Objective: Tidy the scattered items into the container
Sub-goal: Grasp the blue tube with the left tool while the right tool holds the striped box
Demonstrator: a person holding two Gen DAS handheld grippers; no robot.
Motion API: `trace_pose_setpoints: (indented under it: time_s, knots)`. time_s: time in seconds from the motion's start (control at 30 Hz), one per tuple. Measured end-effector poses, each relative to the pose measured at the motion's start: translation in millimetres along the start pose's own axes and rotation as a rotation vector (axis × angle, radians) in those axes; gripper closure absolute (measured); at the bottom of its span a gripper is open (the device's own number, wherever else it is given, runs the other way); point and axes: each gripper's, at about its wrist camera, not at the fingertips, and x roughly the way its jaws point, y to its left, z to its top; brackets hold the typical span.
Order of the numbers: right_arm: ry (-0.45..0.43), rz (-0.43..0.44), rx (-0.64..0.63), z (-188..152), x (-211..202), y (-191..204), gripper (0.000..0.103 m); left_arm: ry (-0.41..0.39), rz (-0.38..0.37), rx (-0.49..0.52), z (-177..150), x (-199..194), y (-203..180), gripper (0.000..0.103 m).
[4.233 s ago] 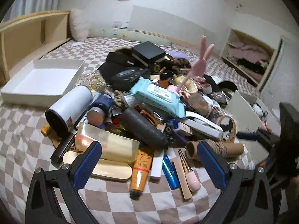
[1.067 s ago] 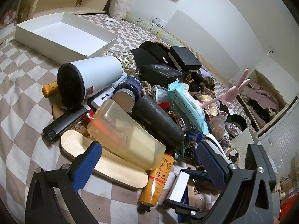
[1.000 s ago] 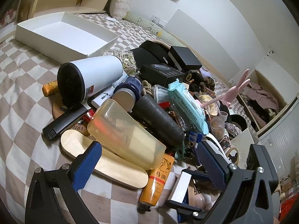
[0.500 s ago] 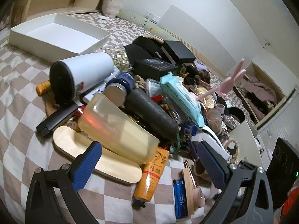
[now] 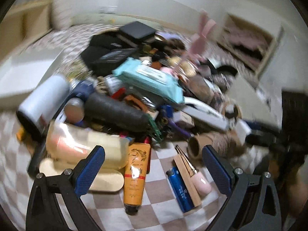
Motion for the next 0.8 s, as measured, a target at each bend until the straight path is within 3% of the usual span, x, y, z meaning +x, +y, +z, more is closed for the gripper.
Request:
trace_pose_setpoints:
  time_s: [0.13,0.3,0.53,0.8]
  knots:
    - [-0.011,0.012,0.021,-0.7,-3.5,-4.9,0.036,0.094,-0.036,0.209,3.2,11.0,-21.5,0.004]
    - [-0.04,0.027,0.037,-0.5,-11.5,-10.1,0.036,0.224,-0.156,0.501,-11.6,18.4,-51.5,0.003]
    - [-0.064,0.038,0.065,0.9,-16.8,-18.6,0.036,0.379,-0.149,0.82,-41.8,41.6,-77.2,0.003]
    - [-0.052,0.053,0.064,0.4,-14.1,-20.0,0.036,0.468,-0.204,0.867,-46.4,69.8,-68.5,0.004]
